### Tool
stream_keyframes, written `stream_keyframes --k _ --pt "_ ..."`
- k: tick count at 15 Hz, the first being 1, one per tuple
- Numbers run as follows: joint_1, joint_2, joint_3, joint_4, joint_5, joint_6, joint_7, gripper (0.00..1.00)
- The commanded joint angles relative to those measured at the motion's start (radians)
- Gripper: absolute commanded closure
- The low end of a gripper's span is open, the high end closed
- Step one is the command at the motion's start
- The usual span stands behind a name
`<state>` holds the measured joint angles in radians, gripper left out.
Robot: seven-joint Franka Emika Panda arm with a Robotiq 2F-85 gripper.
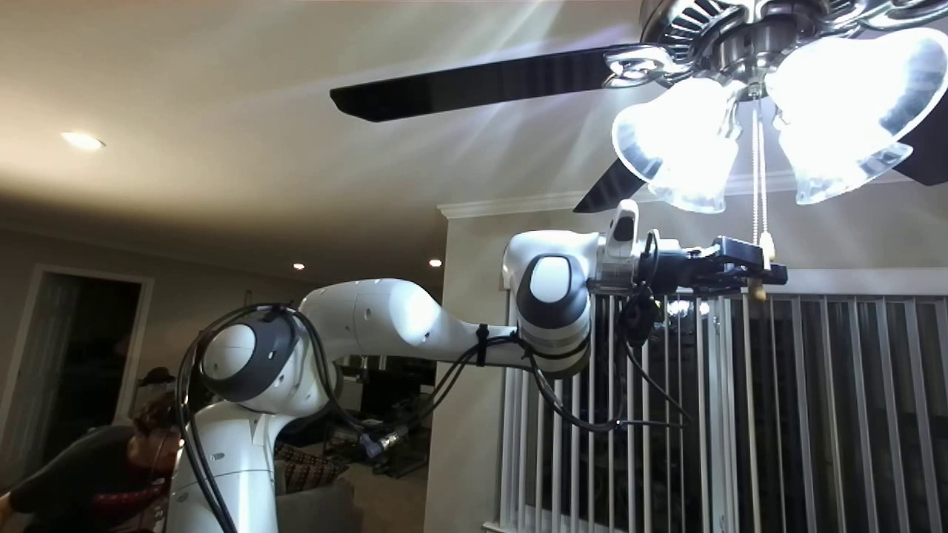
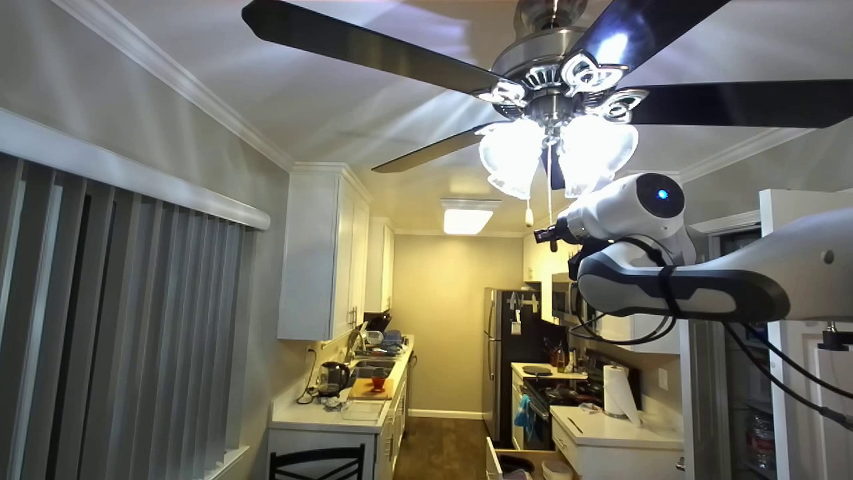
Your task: Turn off the chandelier.
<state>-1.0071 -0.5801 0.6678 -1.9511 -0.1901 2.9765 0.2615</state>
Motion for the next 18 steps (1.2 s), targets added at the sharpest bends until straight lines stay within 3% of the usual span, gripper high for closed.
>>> stream_keyframes --k 1,3,4,5,7,8,9,12,18 --pt "-0.005 0.013 0.0 0.013 -0.039 -0.011 0.029 1.0" --pt "-0.005 0.015 0.0 0.014 -0.038 -0.011 0.029 0.98" --pt "-0.003 0.015 0.0 0.013 -0.038 -0.015 0.028 0.68" --pt "-0.002 0.016 0.0 0.013 -0.038 -0.015 0.027 0.67" --pt "-0.002 0.017 0.001 0.014 -0.039 -0.016 0.027 0.56" --pt "0.0 0.018 0.0 0.013 -0.04 -0.016 0.026 0.7" --pt "0.003 0.018 -0.001 0.011 -0.041 -0.014 0.024 0.9" --pt "0.007 0.018 -0.002 0.009 -0.043 -0.013 0.024 0.99" --pt "0.012 0.001 -0.015 -0.015 -0.045 -0.009 0.026 0.96"
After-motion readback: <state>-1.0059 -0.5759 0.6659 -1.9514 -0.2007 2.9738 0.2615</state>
